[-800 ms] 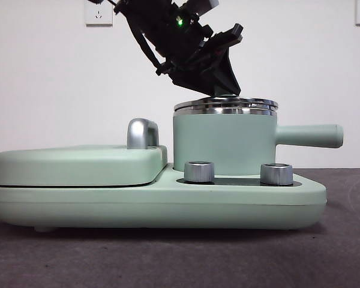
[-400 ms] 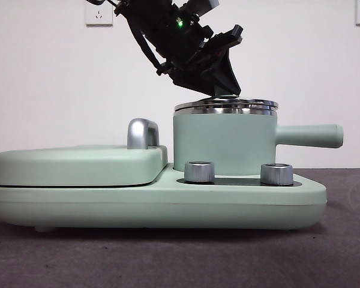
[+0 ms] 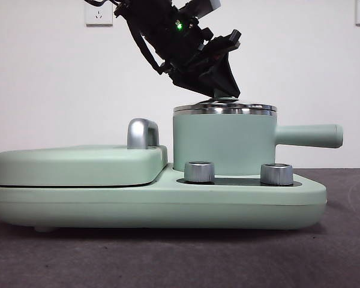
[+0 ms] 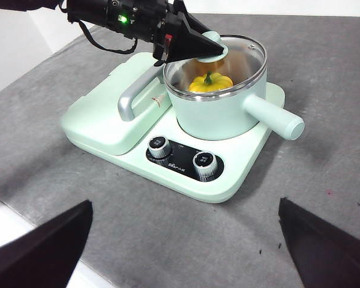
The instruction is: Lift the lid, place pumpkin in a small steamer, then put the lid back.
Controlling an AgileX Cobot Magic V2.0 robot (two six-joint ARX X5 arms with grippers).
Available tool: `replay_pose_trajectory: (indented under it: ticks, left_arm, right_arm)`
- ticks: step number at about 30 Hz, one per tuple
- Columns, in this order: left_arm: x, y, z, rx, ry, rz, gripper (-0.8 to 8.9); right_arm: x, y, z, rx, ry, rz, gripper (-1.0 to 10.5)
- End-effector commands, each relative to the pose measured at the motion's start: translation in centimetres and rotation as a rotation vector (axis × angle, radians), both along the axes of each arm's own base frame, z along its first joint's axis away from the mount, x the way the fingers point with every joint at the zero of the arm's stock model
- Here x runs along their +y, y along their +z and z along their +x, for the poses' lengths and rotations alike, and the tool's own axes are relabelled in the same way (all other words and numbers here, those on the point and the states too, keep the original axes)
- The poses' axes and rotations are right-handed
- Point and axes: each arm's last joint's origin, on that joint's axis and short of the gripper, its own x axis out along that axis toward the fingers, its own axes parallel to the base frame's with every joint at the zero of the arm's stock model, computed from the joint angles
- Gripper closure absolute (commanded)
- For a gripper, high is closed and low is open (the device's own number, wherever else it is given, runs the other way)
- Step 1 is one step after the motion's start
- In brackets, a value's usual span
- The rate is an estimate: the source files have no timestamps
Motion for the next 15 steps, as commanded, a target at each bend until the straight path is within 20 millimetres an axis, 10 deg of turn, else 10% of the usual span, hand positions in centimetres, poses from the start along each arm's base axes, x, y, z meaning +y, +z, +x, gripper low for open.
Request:
replay_pose_trajectory:
  ticks: [1,8,15]
  left_arm:
    - [-0.5,-0.7,0.4,0.007,-0.013,0.033,7.94]
    - [-0.3,-1.1,0.2,0.036,-0.014,0.057,7.6]
    - [-0.5,0.3,0.3,0.048,0.015,0.007,2.36]
  right_arm:
    - [-0.1,0.3,-0.1,-0.006,0.002,0.023,4.7]
    - [-0.1,0.3,-0.1,-0.007,-0.001,0.022,4.6]
    - [-0.1,0.3,-0.1,-0.007,-0.002,0.022,4.7]
